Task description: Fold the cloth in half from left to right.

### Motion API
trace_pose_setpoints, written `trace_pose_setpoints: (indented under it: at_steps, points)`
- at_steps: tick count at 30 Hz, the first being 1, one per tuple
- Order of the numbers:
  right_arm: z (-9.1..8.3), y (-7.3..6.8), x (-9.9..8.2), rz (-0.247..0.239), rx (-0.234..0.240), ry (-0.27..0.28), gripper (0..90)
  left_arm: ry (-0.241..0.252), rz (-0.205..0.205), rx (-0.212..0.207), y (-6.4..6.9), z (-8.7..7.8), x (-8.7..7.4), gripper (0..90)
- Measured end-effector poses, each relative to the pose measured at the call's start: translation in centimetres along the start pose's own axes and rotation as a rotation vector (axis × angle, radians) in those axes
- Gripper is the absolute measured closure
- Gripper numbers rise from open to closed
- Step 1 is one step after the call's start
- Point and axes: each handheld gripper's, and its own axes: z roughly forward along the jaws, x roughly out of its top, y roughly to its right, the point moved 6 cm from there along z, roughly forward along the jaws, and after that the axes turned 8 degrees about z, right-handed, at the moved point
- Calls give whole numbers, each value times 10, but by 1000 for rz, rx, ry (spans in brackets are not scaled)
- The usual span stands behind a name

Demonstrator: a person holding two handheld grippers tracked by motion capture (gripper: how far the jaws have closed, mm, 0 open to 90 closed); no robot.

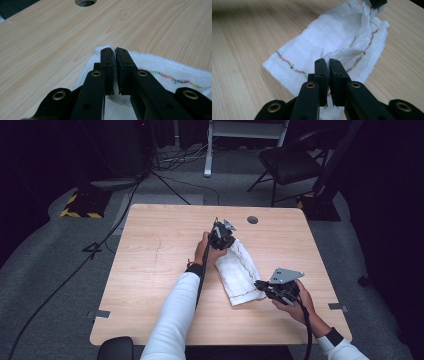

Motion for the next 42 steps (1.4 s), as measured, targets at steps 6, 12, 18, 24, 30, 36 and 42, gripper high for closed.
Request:
trace_pose_setpoints:
  at_steps: [6, 12, 18, 24, 30, 36, 42]
  points:
    - [1, 5, -12, 20, -18, -36, 810, -6, -11, -1, 8, 20, 1, 746]
    - [9, 9, -22, 29, -46, -90, 647, 34, -47, 8, 11, 9, 2, 378]
    - [0, 18, -14, 43, -76, -52, 538, 68, 22, -50, 29, -31, -4, 243]
    - [-8, 37, -14, 79, -109, -26, 511, 76, 50, -102, 53, -67, -29, 225]
    - [6, 49, -25, 69, -96, -53, 452, 57, 107, -165, 95, -75, -50, 232]
    - [19, 59, -37, 71, -66, -91, 449, -1, 203, -214, 135, -68, -64, 248]
    - [22, 56, -45, 57, -19, -132, 510, -46, 240, -220, 137, -62, -76, 261]
